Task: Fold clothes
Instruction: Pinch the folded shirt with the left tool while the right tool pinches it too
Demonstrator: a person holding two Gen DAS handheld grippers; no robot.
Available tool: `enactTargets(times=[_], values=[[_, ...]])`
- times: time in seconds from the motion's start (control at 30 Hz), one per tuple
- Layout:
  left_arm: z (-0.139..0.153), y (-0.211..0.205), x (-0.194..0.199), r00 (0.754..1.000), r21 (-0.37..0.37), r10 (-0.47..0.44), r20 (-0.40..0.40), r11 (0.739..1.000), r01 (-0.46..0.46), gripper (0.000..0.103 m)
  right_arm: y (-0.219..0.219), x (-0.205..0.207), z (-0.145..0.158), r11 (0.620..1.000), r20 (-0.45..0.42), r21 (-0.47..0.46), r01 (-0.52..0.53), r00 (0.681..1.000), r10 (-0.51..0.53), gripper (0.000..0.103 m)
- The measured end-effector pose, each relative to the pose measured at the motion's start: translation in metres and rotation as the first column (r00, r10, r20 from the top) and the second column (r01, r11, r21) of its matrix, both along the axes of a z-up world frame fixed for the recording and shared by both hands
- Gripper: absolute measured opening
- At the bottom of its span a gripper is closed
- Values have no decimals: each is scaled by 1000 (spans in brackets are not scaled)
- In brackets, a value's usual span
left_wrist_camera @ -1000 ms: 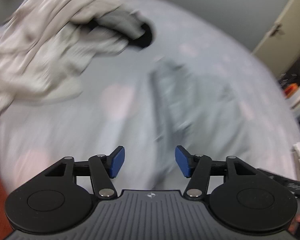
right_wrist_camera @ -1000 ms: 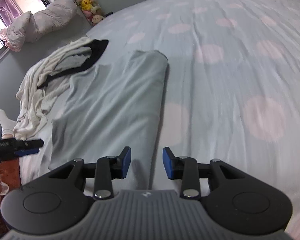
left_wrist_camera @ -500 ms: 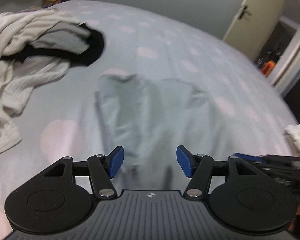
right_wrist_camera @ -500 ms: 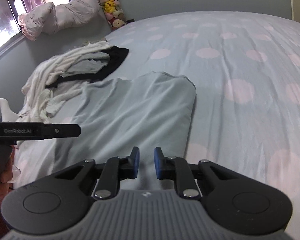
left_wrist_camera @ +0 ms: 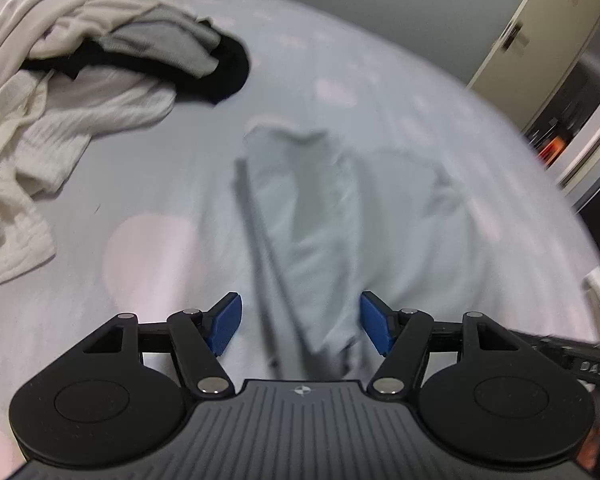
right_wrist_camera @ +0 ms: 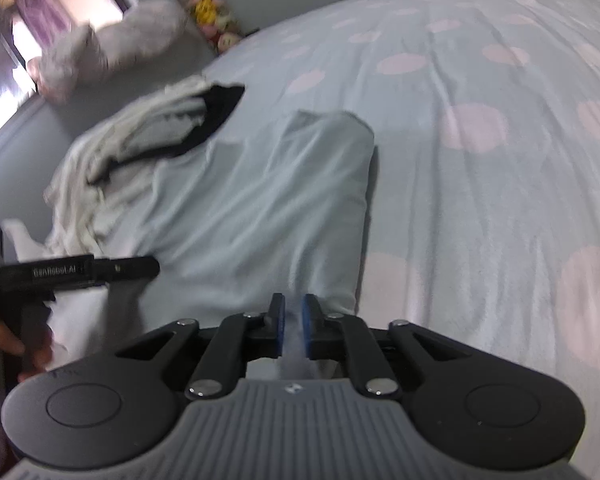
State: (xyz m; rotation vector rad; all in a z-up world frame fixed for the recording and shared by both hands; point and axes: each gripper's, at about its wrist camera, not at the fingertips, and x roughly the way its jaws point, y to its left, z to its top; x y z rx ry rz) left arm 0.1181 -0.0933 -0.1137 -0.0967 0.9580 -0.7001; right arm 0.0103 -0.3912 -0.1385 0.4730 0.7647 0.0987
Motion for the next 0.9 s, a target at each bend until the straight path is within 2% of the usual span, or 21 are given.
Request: enactTargets(times=[0.03, 0.07, 0.1, 0.13, 0.27, 0.4, 0.6, 0.8, 0.9], values=[[3, 1, 1, 1000, -25, 1, -3, 1000, -1, 65, -2, -1, 3, 1000, 15, 13, 6, 1000, -7, 29], [4, 2, 4, 1000, -47, 8, -12, 999, -9, 69, -4, 0, 7, 1000, 29, 18, 7, 1000, -7, 35], [5, 3, 9, 999, -64, 20, -25, 998, -21, 71, -5, 1, 10, 1000, 43, 23, 7, 999, -8, 46], [5, 4, 15, 999, -75, 36, -40, 996, -39, 72, -7, 1, 14, 1000, 57, 27, 7, 998, -9, 52], [-4, 11, 44, 986, -127, 100, -131, 985, -117, 72, -17, 13, 21, 1000, 71, 4, 16, 997, -17, 56], [-16, 11, 67, 976, -169, 102, -194, 976, -136, 70, -30, 31, 12, 998, 47, 52, 29, 998, -31, 56], [-25, -2, 88, 979, -179, 68, -193, 979, -103, 69, -50, 57, -3, 991, 10, 122, 49, 999, -51, 56], [-29, -14, 101, 987, -197, 18, -159, 979, -49, 68, -67, 85, -23, 975, -22, 212, 66, 998, -63, 56], [-32, -20, 107, 990, -201, 12, -143, 979, -41, 56, -73, 99, -29, 966, -12, 253, 52, 999, -51, 56]])
